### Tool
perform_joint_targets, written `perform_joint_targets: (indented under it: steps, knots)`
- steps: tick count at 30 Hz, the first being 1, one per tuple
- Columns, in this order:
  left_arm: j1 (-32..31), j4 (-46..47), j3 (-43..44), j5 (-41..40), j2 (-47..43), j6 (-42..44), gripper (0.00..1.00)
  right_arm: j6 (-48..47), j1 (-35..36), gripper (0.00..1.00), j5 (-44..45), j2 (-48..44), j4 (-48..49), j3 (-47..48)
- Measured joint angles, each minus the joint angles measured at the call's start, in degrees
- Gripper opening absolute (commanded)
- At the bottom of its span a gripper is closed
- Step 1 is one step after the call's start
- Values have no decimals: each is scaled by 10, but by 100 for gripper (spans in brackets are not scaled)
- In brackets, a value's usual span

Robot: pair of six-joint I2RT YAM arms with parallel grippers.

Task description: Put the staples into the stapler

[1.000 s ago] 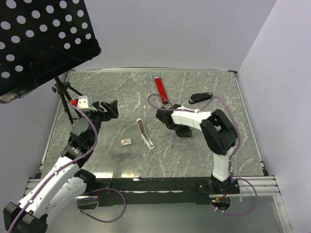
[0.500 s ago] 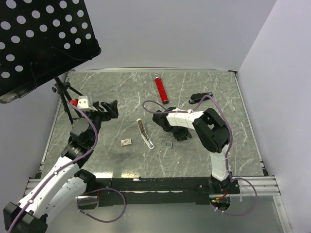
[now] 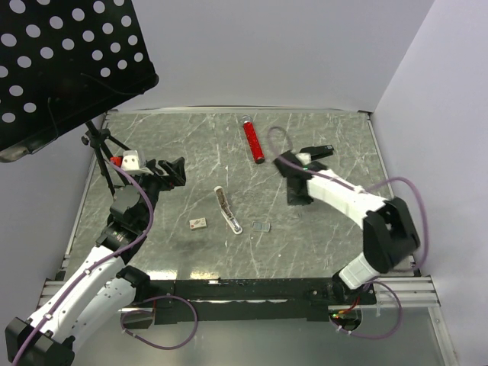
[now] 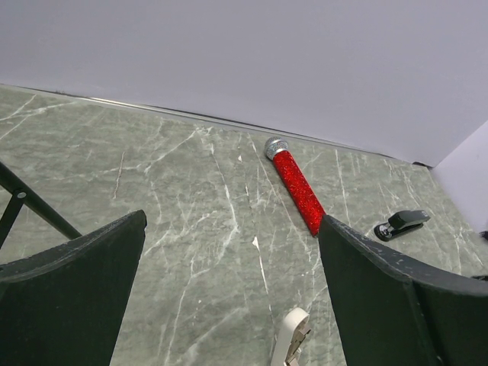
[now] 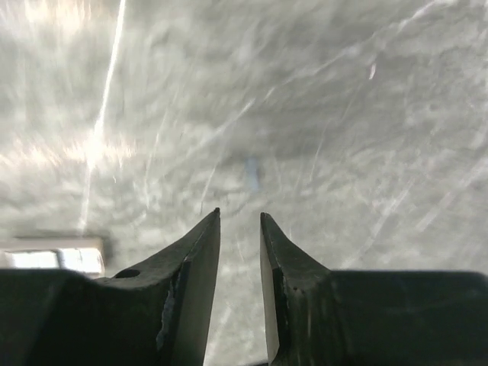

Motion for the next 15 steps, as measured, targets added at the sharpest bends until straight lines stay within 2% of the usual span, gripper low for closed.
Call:
perform_joint_targets:
  steps: [3,7,15]
  knots:
    - [0,0,0,0,0,0,99,-3,-71,34,-49,-44,43,-39]
    - [0,0,0,0,0,0,99,-12,-131,30,-125,-53,92,-94]
    - [0,0,0,0,0,4,99,-27,-171,25,-222,-49,148,-139]
